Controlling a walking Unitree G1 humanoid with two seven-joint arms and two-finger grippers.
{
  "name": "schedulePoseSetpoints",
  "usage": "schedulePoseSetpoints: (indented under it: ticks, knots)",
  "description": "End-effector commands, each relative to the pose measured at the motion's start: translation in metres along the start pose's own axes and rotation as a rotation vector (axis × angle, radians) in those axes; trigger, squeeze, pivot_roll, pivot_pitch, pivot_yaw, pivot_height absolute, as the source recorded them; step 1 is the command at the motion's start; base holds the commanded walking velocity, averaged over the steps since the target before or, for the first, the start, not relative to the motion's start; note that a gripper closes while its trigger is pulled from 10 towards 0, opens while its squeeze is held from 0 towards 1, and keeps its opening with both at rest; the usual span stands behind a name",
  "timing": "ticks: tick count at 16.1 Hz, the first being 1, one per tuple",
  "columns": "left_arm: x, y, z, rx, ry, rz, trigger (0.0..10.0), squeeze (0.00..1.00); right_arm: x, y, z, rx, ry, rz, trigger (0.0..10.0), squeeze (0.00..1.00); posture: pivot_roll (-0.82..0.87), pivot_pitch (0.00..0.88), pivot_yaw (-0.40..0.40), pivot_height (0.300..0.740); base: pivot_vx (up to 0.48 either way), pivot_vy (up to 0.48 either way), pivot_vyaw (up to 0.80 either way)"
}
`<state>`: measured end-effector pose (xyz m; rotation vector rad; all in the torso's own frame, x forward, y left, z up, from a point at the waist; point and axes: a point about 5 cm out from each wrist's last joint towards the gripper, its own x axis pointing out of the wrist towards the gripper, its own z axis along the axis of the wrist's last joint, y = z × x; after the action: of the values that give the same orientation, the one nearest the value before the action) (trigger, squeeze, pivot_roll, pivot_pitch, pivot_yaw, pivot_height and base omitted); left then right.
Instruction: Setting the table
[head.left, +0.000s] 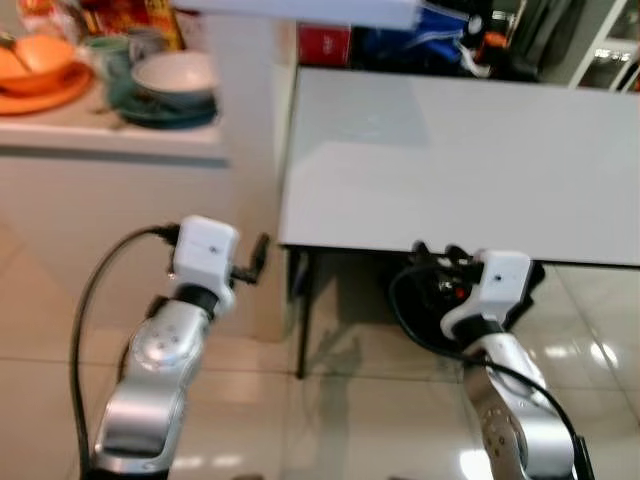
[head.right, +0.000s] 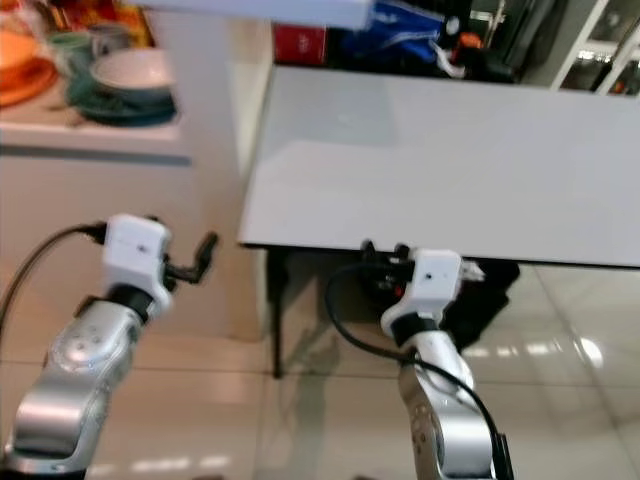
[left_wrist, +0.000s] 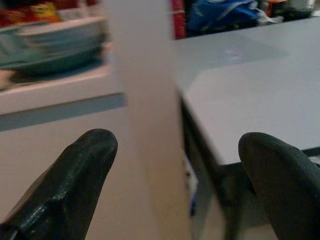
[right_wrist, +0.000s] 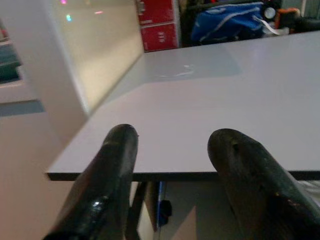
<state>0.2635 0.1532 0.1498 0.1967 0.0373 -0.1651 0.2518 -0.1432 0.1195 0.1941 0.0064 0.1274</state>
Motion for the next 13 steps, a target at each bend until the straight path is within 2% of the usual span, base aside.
schedulePoseSetpoints:
  ticks: [1,3,4,5,6,10,13]
  knots:
    - [0.002,-0.007,0.002,0.011,-0.004,-0.022,10.0,1.00,-0.001,-0.009,0.005,-0.006,-0.016,-0.036,10.0,1.00,0.05,0.026,-0.033,0.740,0.000,0.480,0.00]
    - [0.002,-0.006,0.004,0.041,-0.011,-0.010,10.0,1.00,0.000,-0.009,0.006,-0.009,-0.017,-0.035,10.0,1.00,0.06,0.029,-0.036,0.740,0.000,0.480,0.00]
    - [0.002,-0.003,0.007,0.060,-0.016,0.005,10.0,0.00,0.003,-0.008,0.006,-0.017,-0.007,-0.037,10.0,0.62,0.07,0.037,-0.044,0.740,0.000,0.480,0.00]
    - [0.002,-0.002,0.008,0.065,-0.019,0.010,10.0,0.00,0.004,-0.008,0.007,-0.014,-0.004,-0.041,10.0,0.62,0.07,0.037,-0.044,0.740,0.000,0.480,0.00]
    - [0.002,-0.001,0.011,0.069,-0.029,0.012,10.0,0.00,0.007,-0.008,0.010,-0.027,-0.007,-0.045,10.0,0.00,0.07,0.037,-0.044,0.740,0.000,0.480,0.00]
    - [0.005,-0.003,0.015,0.062,-0.045,0.012,10.0,0.00,0.014,0.000,0.027,-0.061,-0.054,0.012,10.0,0.00,0.07,0.031,-0.049,0.740,0.000,0.480,0.00]
    - [0.006,-0.004,0.023,0.060,-0.070,0.004,10.0,0.00,0.024,0.013,0.036,-0.032,-0.065,0.087,10.0,0.00,0.08,0.029,-0.064,0.740,0.000,0.480,0.00]
